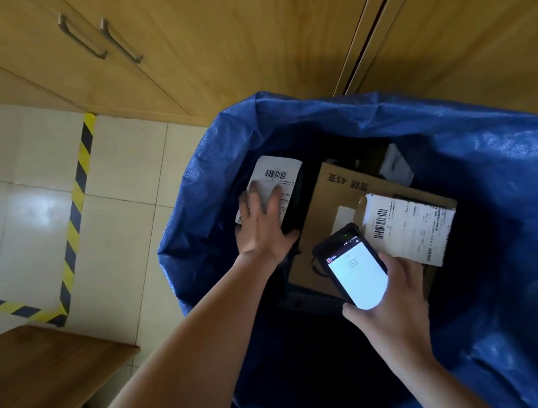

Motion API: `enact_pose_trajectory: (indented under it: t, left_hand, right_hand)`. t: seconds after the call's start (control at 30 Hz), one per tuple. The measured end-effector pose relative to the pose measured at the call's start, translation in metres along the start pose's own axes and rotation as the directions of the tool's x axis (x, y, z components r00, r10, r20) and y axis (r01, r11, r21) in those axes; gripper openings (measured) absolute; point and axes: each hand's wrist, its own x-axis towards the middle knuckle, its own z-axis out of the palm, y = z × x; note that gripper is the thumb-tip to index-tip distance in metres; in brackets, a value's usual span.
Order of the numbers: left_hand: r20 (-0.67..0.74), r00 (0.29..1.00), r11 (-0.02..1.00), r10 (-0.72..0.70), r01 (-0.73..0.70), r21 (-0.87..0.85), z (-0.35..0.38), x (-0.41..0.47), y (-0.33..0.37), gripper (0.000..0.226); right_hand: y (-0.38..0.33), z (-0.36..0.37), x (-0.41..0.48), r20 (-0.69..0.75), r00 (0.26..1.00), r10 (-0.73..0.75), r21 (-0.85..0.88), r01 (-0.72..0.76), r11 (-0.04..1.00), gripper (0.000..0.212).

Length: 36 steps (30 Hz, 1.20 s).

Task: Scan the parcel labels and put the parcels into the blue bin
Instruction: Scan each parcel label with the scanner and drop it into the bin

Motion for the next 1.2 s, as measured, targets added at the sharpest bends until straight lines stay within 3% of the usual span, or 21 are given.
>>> enact_pose_trajectory:
  t: [0.37, 0.57, 0.8, 0.93, 1.07, 1.2]
  left_hand:
    - [0.014, 0.968, 0.965, 0.252, -0.252, 0.068, -0.079, -0.071, -0.029, 0.080]
    - [-0.018, 0.941, 0.934, 0.338, -0.333, 0.129, -0.159, -0.115, -0.065, 0.078]
    - [-0.213, 0.953, 0.973, 0.216, -0.227, -0.029, -0.226, -0.192, -0.107, 0.071]
    - [-0.349, 0.936, 0.984, 0.044, -0.101, -0.147, -0.241, -0.257, -0.144, 0.072]
    - [-0.435, 0.892, 0.970, -0.125, 0.018, -0.241, -0.231, -0.331, -0.187, 0.070]
    - [-0.440, 0.844, 0.921, -0.306, 0.146, -0.360, -0.197, -0.407, -0.233, 0.069]
  right_hand:
    - [-0.070, -0.025, -0.060, -0.104, 0.981, 0.162, 0.049, -0.157, 0.986, 0.083]
    - [-0.127, -0.045, -0.103, -0.151, 0.982, 0.115, 0.095, -0.101, 0.990, 0.083]
    - [-0.169, -0.073, -0.151, -0.084, 0.993, -0.078, 0.004, 0.079, 0.997, 0.086]
    - [-0.184, -0.084, -0.176, 0.007, 0.977, -0.215, -0.077, 0.215, 0.973, 0.091]
    - [-0.203, -0.080, -0.207, 0.064, 0.933, -0.354, -0.095, 0.359, 0.928, 0.092]
    - [-0.227, -0.058, -0.242, 0.170, 0.840, -0.515, -0.121, 0.536, 0.835, 0.096]
